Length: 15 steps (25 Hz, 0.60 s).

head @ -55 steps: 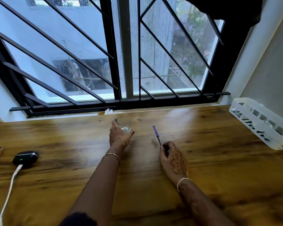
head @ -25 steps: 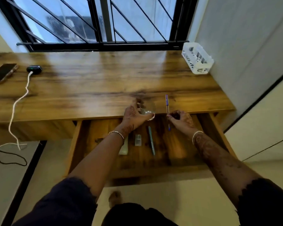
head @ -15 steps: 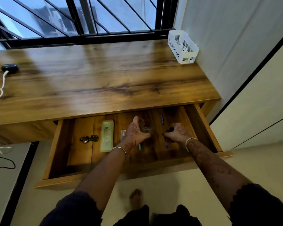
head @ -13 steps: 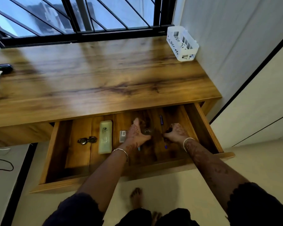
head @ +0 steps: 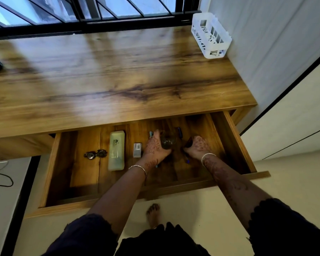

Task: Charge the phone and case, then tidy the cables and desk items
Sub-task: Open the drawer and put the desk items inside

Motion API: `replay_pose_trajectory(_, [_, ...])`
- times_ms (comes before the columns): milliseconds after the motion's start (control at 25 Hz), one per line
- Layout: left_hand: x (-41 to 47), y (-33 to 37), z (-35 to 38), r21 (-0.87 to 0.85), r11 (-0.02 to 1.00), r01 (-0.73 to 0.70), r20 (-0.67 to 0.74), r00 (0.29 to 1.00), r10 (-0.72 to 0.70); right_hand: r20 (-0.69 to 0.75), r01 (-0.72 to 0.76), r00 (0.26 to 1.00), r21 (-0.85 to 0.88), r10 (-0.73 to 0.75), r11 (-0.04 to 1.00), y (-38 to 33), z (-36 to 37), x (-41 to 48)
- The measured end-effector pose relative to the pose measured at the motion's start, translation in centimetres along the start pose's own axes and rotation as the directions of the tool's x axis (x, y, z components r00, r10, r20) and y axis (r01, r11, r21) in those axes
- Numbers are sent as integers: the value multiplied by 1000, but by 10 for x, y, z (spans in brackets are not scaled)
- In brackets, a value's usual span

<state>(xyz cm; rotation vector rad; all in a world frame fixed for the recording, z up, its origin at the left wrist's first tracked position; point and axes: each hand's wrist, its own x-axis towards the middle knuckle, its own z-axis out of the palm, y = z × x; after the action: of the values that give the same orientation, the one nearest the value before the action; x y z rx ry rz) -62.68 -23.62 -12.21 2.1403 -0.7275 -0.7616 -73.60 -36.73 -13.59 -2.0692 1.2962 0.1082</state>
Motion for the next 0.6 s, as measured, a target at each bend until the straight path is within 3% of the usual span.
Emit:
replay_pose_trajectory(360, [-71, 5, -15, -201, 979, 26, -176, 983, -62, -151, 116, 983, 56, -106, 992, -3, -3, -46])
replay_pose_trajectory(600, [-131, -4, -34, -292, 956, -13, -316, 945, -84, -266, 320, 917, 44, -297, 946, -17, 10, -97])
